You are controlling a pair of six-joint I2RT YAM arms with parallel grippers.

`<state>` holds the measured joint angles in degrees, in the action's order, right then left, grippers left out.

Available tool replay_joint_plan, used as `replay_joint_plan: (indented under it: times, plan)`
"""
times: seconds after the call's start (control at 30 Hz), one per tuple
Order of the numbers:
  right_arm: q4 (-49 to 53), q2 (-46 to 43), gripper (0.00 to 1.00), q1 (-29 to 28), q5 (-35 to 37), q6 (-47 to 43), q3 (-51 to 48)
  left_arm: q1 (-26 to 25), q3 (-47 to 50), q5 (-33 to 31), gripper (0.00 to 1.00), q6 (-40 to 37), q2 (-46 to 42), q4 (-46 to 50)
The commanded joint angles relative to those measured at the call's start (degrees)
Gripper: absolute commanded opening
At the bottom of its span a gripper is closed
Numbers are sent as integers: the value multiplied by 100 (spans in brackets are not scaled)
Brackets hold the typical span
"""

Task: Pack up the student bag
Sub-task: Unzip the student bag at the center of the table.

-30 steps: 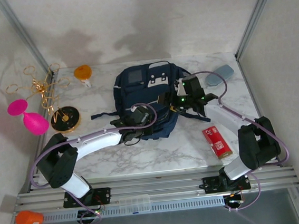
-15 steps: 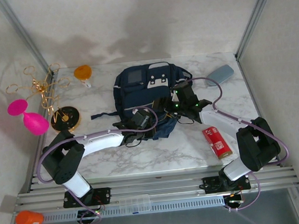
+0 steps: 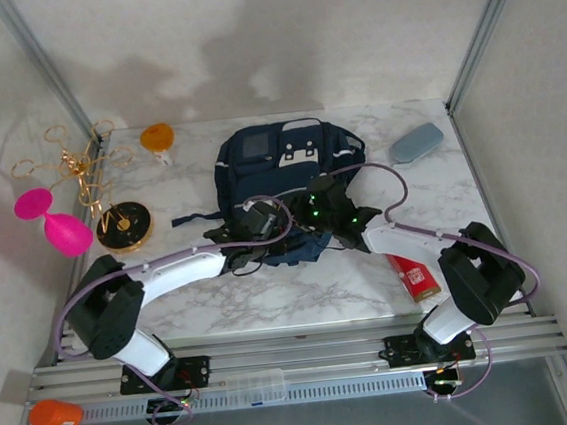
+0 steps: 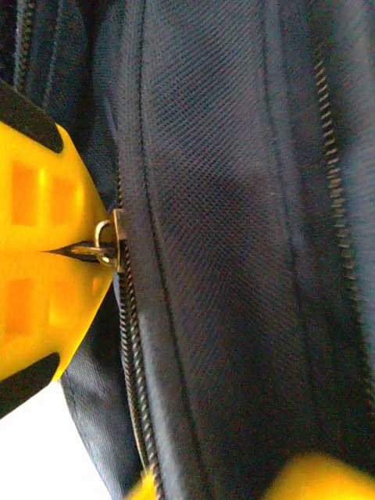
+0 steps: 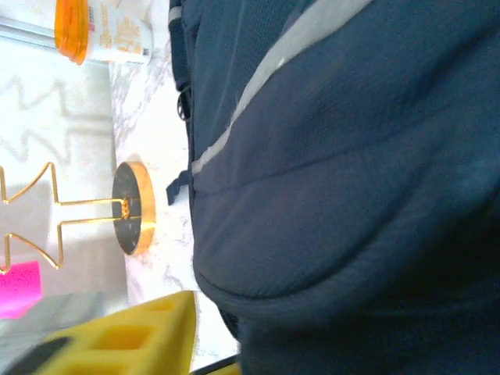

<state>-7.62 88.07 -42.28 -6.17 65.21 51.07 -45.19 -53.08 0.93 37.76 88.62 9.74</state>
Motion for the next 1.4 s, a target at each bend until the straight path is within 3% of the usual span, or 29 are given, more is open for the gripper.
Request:
replay_joint_plan:
  times: [0.0,0.07,0.27,0.4,0.63,0.8,0.87,0.93,1.03,1.1,1.13,1.2,1.37]
  plan:
    - [-360,268,14,-86,214,162,290,43,131,-314,0,116,-515,110]
    - [-187,262,0,-75,153,-48,394,52,235,-399,0,118,-716,174]
    - [413,-527,0,211,-408,-1128,362,248,513,-946,0,196,-1207,945]
    - [817,-966,0,1077,-1768,-1730,333,658,769,-938,0,111,-1441,1078]
    - [1946,-1057,0,2231,-2735,-2865,646,1316,784,-944,0,-240,-1477,975]
    - [1885,-940,0,2467,-2839,-2863,777,1609,672,-994,0,-577,-1399,755]
    - [1482,-859,0,2249,-2840,-2437,670,1569,830,-443,0,-709,-1458,222]
    - [1239,-850,10,1912,-2319,-1941,567,1487,939,-65,0,-628,-1460,-158]
    - [220,-921,42,1513,-1764,-998,89,1171,925,-58,0,-441,-1364,-355]
    - [-64,-781,52,1294,-1350,-558,-17,862,841,-129,0,-347,-1251,-387]
    - [-168,-660,52,1183,-1159,-442,-19,701,782,-194,0,-318,-1185,-373]
    - [-426,-436,45,1038,-951,-349,-10,497,684,-286,0,-208,-1075,-379]
    - [123,162,9,1045,-1119,-1227,875,159,458,-60,0,224,-829,-405]
